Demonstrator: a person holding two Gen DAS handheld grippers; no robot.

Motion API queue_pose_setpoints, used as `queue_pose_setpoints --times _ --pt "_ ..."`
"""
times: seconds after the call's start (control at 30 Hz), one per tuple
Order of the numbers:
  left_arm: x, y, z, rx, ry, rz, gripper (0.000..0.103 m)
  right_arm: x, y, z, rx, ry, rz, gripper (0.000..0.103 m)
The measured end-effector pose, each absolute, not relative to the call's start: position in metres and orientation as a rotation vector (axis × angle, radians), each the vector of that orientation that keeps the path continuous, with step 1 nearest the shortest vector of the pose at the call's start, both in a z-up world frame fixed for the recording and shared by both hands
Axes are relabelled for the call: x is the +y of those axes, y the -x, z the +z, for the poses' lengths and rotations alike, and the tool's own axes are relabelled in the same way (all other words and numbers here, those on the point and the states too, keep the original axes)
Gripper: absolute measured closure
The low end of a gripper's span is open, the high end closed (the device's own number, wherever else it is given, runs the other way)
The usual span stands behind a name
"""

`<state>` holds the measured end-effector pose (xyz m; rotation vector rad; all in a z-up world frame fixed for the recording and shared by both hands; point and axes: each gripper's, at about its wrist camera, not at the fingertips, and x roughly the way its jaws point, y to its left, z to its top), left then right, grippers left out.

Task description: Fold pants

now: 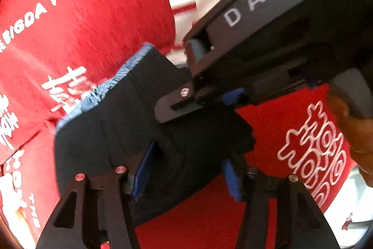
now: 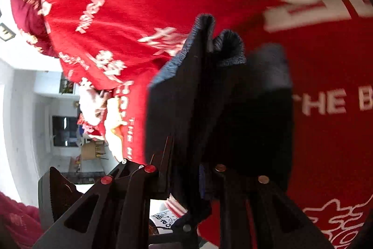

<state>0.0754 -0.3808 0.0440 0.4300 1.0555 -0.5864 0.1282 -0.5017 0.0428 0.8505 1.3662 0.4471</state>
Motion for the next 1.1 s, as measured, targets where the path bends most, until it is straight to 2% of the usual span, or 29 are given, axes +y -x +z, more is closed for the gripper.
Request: queue_pose_setpoints --times 0.2,0.3,0.6,0.8,0.87,0.97,1.0,1.07,1.1 --pt "-0.388 -0.074 0.027 1.072 -0.471 -0.583 0.042 -0.515 -0.123 0.010 1.395 -0.842 0.380 0.083" --pt "-0.379 -0.077 0.032 1.118 -0.443 -0.601 0.030 -0.512 -0.123 0.010 1.396 -0.806 0.366 0.083" --pt "-0.300 -0.099 0.070 1.089 -0.369 -0.442 0.029 -0.504 -0.109 0.032 1.389 -0.684 0.286 0.083" --pt "-0.238 -0.147 0.036 1.255 -0.286 -0.216 0.029 -0.505 -0.092 0.046 1.419 -0.600 0.180 0.083" --pt "-0.226 -0.151 0.023 1.307 -0.231 -0.209 0.016 -0.506 -0.087 0.051 1.427 -0.596 0.152 0.082" --pt "-0.221 -0.148 0.019 1.313 -0.184 -0.223 0.016 -0.502 -0.086 0.063 1.411 -0.605 0.123 0.081" --pt "-0.222 -0.146 0.018 1.306 -0.193 -0.226 0.016 -0.501 -0.086 0.067 1.394 -0.611 0.117 0.079" --pt "-0.223 -0.143 0.018 1.296 -0.202 -0.228 0.016 -0.498 -0.090 0.072 1.365 -0.626 0.107 0.057" --pt "-0.225 -0.142 0.019 1.292 -0.207 -0.231 0.016 -0.497 -0.092 0.072 1.362 -0.630 0.104 0.053"
